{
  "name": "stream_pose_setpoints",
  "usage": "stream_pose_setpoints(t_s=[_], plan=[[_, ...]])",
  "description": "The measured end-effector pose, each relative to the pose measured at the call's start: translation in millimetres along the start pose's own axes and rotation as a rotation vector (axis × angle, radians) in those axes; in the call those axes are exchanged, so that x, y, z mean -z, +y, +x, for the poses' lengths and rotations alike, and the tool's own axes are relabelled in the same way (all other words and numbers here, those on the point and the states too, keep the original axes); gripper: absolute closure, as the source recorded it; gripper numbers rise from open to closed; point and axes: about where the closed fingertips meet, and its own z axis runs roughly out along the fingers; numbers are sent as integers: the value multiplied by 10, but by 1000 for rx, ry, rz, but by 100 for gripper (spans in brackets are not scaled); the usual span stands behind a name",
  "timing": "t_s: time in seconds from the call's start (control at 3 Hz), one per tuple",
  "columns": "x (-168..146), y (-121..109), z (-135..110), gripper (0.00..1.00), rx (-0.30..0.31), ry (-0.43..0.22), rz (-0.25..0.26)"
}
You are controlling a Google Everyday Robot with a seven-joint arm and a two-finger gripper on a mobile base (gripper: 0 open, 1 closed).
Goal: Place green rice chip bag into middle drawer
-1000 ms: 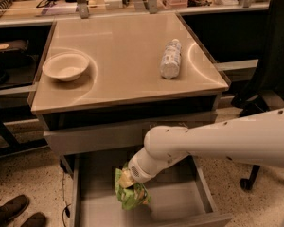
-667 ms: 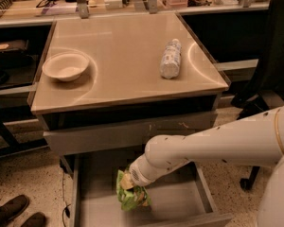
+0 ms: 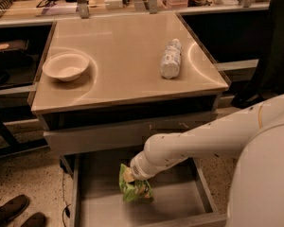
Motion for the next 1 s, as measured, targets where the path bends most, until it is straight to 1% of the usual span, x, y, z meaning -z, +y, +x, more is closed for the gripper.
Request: stream_pose_setpoints(t_s=[0.33,0.67,1.0], plan=[[-97,-94,-70,100,5,3,12],[-295,-157,-49,100,1,18,14],[-559,-269,20,100,-21,24,25]])
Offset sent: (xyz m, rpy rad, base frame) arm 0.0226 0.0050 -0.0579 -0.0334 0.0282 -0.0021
